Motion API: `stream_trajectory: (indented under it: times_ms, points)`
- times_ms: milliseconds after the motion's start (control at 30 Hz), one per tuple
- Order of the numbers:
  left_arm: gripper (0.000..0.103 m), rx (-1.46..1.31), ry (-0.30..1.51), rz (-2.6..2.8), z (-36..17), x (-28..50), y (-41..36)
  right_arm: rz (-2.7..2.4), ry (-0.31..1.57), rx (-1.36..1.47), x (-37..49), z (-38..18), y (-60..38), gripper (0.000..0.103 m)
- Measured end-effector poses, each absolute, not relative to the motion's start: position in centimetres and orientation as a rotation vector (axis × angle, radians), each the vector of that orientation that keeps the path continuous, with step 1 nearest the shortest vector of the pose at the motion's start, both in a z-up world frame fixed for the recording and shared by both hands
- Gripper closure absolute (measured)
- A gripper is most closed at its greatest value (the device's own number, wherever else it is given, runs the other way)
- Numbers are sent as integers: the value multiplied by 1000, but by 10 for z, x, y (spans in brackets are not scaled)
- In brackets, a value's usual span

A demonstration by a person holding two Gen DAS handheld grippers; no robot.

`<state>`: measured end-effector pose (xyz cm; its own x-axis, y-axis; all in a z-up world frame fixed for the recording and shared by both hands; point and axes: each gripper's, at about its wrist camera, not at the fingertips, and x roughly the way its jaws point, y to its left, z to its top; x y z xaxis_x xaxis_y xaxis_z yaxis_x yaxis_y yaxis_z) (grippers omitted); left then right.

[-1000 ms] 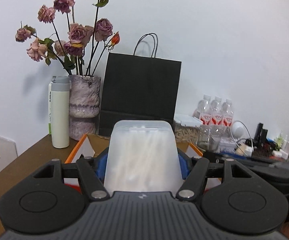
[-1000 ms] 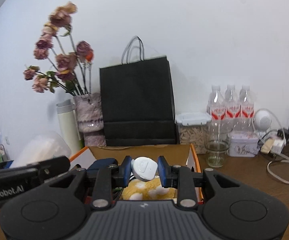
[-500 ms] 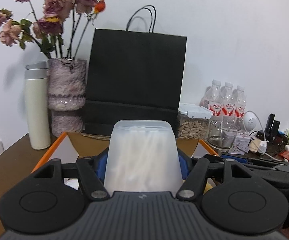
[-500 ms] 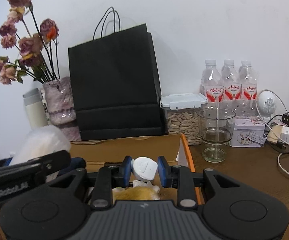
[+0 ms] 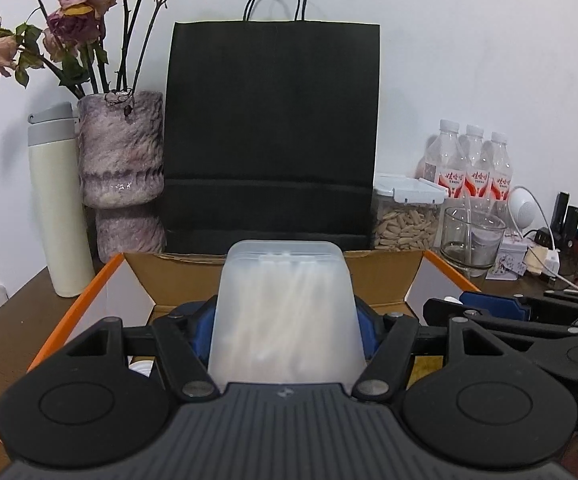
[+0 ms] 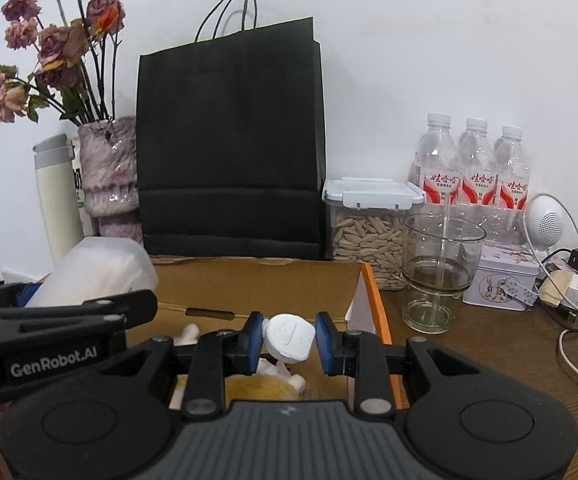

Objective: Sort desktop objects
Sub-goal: 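Carry the swab box and white cap over the cardboard box with both tools, then lower swab box and white cap into the box and open both tools, then withdraw both open tools from the box toward the purple pouch and white cap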

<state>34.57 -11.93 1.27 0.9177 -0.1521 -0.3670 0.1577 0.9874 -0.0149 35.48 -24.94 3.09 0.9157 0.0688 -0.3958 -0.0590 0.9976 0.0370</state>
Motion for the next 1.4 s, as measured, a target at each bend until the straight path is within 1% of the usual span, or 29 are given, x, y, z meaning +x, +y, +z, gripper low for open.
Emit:
stream_trajectory:
  times_ms: [200, 233, 267, 300, 333, 367, 400, 433, 467, 500, 533, 733, 1100, 1400]
  points:
    - [35, 20, 368, -152, 13, 343, -119, 60, 406, 4, 353, 30, -246, 75]
    - [34, 22, 362, -148, 14, 342, -119, 56, 405, 7, 352, 30, -246, 68]
    - [30, 23, 351, -140, 14, 341, -118, 53, 405, 7, 352, 30, -247, 65]
    - [23, 22, 339, -125, 16, 339, -118, 47, 401, 10, 351, 30, -248, 62]
    - [20, 18, 330, -108, 17, 337, -117, 44, 398, 13, 350, 30, -249, 59]
    - [13, 14, 321, -87, 19, 336, -115, 38, 396, 23, 350, 31, -251, 55]
    - [5, 6, 311, -62, 20, 335, -113, 29, 395, 32, 350, 31, -253, 43]
    - [0, -1, 300, -44, 22, 334, -111, 12, 395, 41, 350, 32, -255, 31]
    - [0, -7, 284, -38, 23, 332, -109, -6, 394, 52, 350, 33, -257, 27]
    - [0, -9, 269, -37, 24, 330, -107, -5, 392, 58, 349, 33, -259, 16]
    - [0, -6, 261, -31, 26, 329, -106, 7, 391, 63, 348, 34, -260, 8]
    - [0, 5, 225, -32, 28, 322, -104, 65, 378, 24, 343, 35, -248, 3]
    - [0, -14, 229, -21, 24, 305, -92, 53, 357, -7, 329, 36, -242, 1]
    - [0, -36, 246, -40, 21, 272, -77, 30, 296, -42, 284, 33, -242, 1]
